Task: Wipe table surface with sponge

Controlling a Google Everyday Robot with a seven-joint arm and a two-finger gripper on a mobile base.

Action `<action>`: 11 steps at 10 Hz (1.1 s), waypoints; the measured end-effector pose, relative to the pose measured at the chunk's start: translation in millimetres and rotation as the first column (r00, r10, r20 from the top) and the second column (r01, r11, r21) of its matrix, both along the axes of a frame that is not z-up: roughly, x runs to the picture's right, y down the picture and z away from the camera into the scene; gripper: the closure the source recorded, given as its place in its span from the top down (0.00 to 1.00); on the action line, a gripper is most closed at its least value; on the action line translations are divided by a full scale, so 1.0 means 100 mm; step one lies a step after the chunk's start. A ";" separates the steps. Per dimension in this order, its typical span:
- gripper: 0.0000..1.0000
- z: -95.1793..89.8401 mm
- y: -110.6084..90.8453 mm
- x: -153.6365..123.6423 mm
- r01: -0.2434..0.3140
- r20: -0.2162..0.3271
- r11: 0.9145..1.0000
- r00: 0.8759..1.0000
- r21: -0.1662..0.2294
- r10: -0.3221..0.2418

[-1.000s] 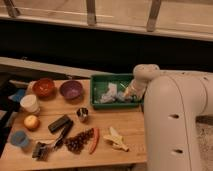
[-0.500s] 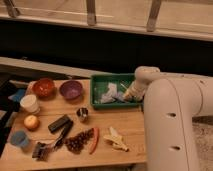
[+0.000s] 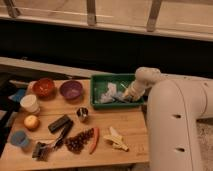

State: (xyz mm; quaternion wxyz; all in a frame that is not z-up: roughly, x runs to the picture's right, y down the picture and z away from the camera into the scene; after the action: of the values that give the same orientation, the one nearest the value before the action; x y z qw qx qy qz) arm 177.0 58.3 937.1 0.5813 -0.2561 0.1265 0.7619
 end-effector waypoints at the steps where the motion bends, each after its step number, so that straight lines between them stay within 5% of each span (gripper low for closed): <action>1: 0.00 -0.02 -0.07 -0.07 0.007 0.019 1.000 1.000 0.019 -0.008; 11: 0.00 -0.25 -0.60 -0.42 0.044 0.120 0.992 0.991 0.121 -0.059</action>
State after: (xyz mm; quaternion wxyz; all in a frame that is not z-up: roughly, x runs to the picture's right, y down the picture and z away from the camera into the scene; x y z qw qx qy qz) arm 134.9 -1.9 912.1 0.6216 -0.2644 0.0519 0.7355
